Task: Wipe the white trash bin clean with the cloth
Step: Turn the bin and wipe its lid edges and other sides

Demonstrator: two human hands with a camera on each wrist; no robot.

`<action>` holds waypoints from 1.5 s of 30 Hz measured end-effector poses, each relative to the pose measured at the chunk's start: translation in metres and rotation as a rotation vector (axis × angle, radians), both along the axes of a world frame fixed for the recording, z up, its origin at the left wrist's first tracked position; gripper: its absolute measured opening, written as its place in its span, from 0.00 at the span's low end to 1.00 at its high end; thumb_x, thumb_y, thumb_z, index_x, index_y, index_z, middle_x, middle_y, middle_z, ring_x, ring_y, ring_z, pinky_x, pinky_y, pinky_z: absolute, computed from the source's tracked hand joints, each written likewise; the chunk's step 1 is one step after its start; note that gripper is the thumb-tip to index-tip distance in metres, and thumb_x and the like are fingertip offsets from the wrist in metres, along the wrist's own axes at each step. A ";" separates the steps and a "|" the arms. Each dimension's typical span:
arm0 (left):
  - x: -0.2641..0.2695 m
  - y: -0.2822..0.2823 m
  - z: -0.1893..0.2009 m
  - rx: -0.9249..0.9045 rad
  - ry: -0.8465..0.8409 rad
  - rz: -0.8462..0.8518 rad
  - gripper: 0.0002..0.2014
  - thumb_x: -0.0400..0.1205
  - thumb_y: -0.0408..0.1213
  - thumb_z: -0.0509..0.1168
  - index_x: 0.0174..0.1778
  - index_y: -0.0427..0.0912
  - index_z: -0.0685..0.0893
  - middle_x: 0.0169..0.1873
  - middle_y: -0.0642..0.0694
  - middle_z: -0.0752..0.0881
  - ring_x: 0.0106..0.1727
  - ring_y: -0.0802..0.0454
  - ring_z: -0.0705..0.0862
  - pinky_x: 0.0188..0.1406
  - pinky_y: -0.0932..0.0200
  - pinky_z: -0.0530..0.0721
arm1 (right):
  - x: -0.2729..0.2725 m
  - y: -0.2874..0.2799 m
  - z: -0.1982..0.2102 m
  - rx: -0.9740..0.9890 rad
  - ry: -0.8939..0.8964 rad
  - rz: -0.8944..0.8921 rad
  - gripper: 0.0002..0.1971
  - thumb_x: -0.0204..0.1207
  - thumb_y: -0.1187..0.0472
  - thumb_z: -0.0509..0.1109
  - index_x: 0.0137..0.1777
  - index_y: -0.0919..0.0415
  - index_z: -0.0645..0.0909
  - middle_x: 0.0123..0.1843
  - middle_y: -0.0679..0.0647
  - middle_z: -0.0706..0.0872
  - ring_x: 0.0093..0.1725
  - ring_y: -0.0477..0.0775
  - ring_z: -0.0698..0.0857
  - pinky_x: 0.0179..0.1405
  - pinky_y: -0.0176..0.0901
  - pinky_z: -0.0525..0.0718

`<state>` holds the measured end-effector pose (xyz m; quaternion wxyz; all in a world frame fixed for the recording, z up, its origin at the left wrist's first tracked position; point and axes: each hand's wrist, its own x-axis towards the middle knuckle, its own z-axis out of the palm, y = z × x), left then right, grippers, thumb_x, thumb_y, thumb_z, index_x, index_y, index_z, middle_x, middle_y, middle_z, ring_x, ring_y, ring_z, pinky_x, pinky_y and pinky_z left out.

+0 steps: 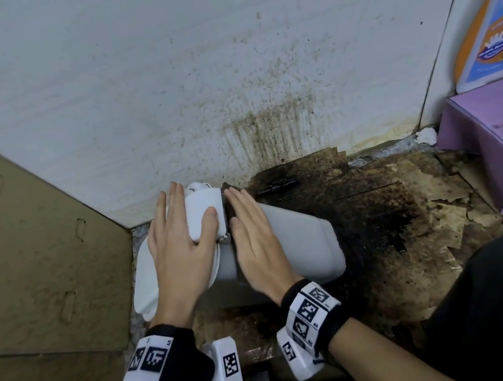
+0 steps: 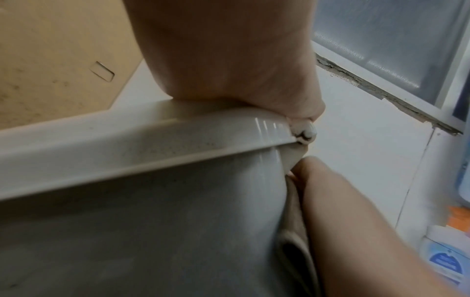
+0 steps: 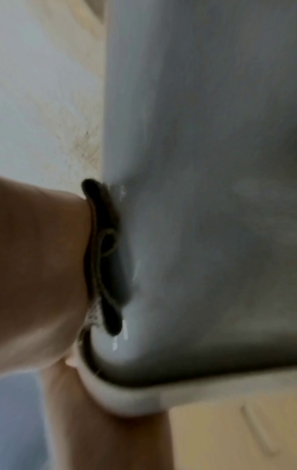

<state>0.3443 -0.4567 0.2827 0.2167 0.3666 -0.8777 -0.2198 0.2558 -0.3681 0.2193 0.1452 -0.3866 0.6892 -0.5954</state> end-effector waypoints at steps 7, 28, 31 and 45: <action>-0.001 -0.002 0.002 0.019 -0.003 -0.006 0.41 0.83 0.69 0.45 0.92 0.54 0.59 0.92 0.59 0.57 0.92 0.62 0.47 0.88 0.49 0.49 | -0.041 0.043 -0.075 0.149 0.008 -0.121 0.25 0.93 0.54 0.46 0.88 0.53 0.65 0.89 0.44 0.64 0.89 0.38 0.56 0.89 0.38 0.53; -0.008 0.000 -0.002 -0.008 0.016 0.005 0.42 0.83 0.67 0.46 0.92 0.48 0.62 0.91 0.53 0.61 0.92 0.54 0.52 0.89 0.41 0.56 | -0.032 0.025 -0.054 0.186 -0.207 -0.201 0.27 0.90 0.52 0.49 0.87 0.54 0.64 0.90 0.48 0.62 0.89 0.43 0.55 0.90 0.47 0.50; -0.008 0.002 -0.001 -0.016 0.008 -0.001 0.43 0.83 0.67 0.46 0.92 0.47 0.62 0.91 0.51 0.62 0.92 0.53 0.53 0.89 0.42 0.55 | -0.007 0.009 -0.015 0.073 -0.143 -0.087 0.28 0.89 0.51 0.47 0.89 0.54 0.62 0.90 0.43 0.59 0.89 0.35 0.50 0.89 0.37 0.47; -0.007 -0.001 -0.001 -0.012 -0.005 -0.001 0.41 0.84 0.68 0.45 0.92 0.51 0.61 0.91 0.55 0.60 0.92 0.56 0.51 0.89 0.43 0.53 | -0.050 0.067 -0.104 0.193 -0.189 -0.240 0.23 0.94 0.57 0.48 0.87 0.51 0.66 0.89 0.41 0.64 0.88 0.36 0.56 0.90 0.49 0.55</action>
